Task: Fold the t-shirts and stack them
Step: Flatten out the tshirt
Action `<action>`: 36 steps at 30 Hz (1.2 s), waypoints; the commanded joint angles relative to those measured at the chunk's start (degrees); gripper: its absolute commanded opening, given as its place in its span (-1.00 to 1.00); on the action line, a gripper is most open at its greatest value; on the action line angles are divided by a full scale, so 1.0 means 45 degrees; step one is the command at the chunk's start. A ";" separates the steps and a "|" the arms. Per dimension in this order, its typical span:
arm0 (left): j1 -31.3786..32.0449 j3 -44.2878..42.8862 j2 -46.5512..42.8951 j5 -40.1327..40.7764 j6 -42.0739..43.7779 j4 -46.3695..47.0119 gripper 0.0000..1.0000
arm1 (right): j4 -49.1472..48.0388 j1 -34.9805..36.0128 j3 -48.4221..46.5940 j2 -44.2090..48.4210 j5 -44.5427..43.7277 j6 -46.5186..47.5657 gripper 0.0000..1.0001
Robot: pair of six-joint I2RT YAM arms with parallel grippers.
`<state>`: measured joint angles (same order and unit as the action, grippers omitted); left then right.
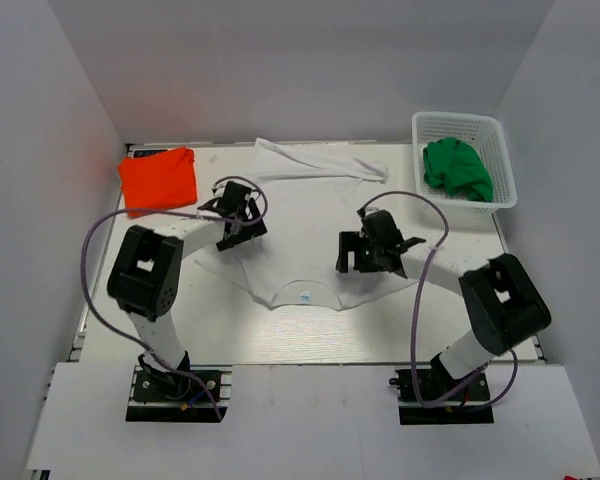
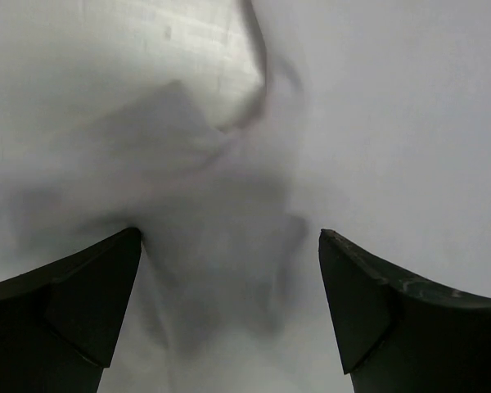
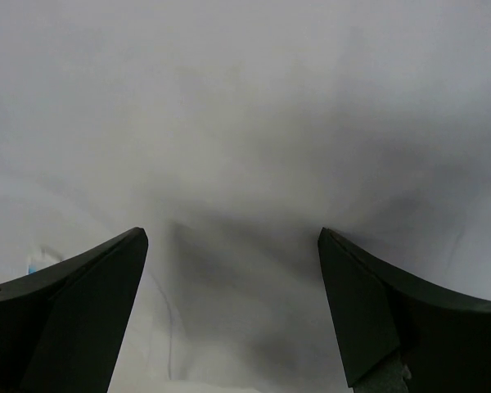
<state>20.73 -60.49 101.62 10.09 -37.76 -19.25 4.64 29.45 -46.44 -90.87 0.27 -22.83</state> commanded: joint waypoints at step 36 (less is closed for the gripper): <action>0.0274 -0.2092 -0.2150 -0.2800 0.1850 0.2359 1.00 | -0.1541 0.3308 0.0300 0.4297 -0.5491 0.1852 0.81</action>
<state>21.12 -80.29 94.45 4.78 -25.87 -10.28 -4.45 49.91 -45.08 -70.67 -17.45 -10.44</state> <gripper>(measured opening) 0.995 0.905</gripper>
